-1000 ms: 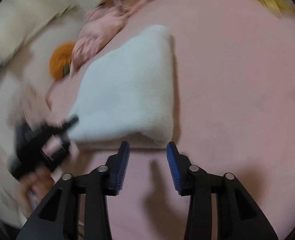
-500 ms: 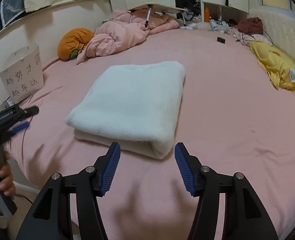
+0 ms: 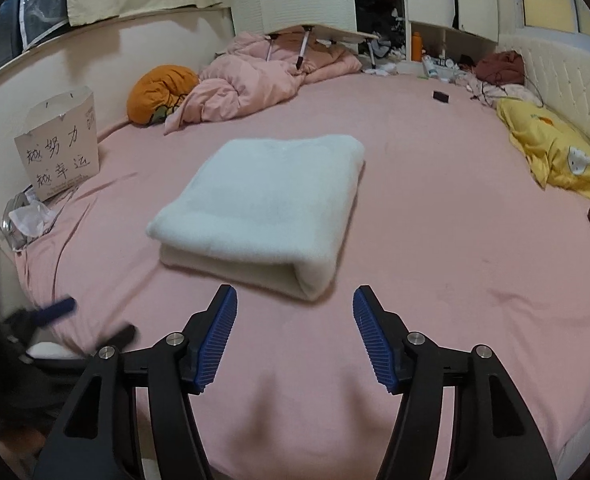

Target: Fold clothes

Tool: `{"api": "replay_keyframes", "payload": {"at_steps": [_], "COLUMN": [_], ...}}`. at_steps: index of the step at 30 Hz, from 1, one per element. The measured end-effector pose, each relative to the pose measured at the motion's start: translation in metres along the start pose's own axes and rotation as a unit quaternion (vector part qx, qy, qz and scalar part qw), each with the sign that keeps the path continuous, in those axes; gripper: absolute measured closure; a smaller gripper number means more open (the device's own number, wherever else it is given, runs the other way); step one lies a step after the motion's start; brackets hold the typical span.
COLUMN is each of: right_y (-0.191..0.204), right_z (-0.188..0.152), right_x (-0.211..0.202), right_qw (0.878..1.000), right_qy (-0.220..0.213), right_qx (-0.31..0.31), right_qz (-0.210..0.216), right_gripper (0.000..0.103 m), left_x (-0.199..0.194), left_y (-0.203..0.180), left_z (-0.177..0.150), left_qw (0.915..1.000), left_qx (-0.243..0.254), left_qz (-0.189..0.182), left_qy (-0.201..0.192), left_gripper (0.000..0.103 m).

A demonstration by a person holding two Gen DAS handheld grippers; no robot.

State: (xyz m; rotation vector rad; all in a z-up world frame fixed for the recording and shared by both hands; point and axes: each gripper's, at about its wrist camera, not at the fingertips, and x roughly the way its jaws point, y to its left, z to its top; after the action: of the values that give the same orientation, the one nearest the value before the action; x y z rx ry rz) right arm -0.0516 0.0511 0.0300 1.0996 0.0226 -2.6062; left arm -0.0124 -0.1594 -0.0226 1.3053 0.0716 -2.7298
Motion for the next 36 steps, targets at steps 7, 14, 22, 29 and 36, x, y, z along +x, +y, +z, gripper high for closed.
{"api": "replay_keyframes", "payload": {"at_steps": [7,14,22,29,36], "right_y": [-0.011,-0.017,-0.014,-0.017,-0.033], "right_z": [-0.002,-0.002,-0.006,-0.011,-0.017], "right_x": [-0.013,-0.017,-0.007,0.007,0.019], "right_qw": [1.000,1.000,1.000,1.000,0.998], "right_qy": [-0.011,-0.013,0.003,0.024,0.057], "right_qx": [0.015,0.025,0.019,0.010,0.032], "right_qz": [-0.003,-0.001,0.002,-0.002,-0.011], "right_gripper": [0.042,0.042,0.042,0.042,0.042], "left_x": [0.000,0.003,0.008,0.025,0.071], "left_y": [-0.012,-0.017,-0.012,0.012,0.045], "left_z": [-0.005,-0.006,-0.004,0.012,0.046], "left_qw": [0.9997,0.9996,0.9992,0.9793,0.9433], "left_qx": [-0.001,-0.002,-0.018,-0.085,-0.166], "left_qz": [-0.024,-0.026,-0.036,-0.184,-0.287], "left_qy": [-0.010,-0.009,-0.002,0.001,0.015], "left_gripper": [0.002,0.002,0.002,0.002,0.002]}}
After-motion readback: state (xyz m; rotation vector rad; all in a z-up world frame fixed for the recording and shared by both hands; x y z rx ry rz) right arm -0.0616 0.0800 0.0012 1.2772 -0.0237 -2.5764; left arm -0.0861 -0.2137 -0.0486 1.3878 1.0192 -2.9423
